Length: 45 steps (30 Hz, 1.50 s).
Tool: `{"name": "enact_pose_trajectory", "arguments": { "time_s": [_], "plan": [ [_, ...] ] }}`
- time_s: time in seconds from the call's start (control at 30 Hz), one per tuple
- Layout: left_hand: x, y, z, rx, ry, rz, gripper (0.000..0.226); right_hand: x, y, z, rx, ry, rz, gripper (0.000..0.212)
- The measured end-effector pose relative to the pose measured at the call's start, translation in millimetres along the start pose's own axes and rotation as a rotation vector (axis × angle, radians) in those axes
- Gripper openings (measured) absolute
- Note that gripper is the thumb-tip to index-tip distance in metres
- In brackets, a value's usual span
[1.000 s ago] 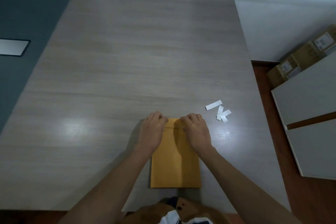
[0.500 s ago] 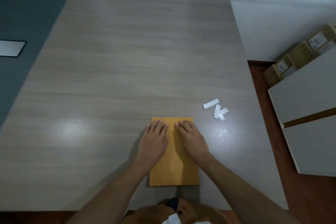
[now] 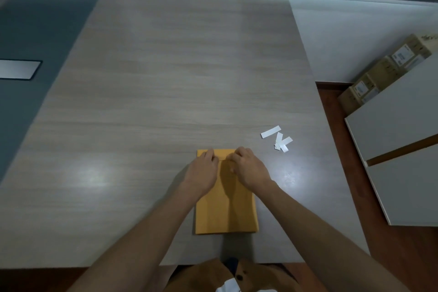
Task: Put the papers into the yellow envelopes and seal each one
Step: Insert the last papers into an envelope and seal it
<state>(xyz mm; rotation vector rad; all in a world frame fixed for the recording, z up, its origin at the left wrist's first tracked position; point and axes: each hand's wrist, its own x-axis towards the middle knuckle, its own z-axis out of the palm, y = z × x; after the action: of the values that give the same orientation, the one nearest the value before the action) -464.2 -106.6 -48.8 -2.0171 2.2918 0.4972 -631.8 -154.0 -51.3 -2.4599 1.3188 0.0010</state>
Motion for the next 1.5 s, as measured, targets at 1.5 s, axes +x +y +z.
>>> {"name": "enact_pose_trajectory", "arguments": {
  "time_s": [1.5],
  "plan": [
    [-11,0,-2,-0.327,0.117,-0.408,0.064,-4,5,-8,0.163,0.002,0.360,0.048]
  ]
}}
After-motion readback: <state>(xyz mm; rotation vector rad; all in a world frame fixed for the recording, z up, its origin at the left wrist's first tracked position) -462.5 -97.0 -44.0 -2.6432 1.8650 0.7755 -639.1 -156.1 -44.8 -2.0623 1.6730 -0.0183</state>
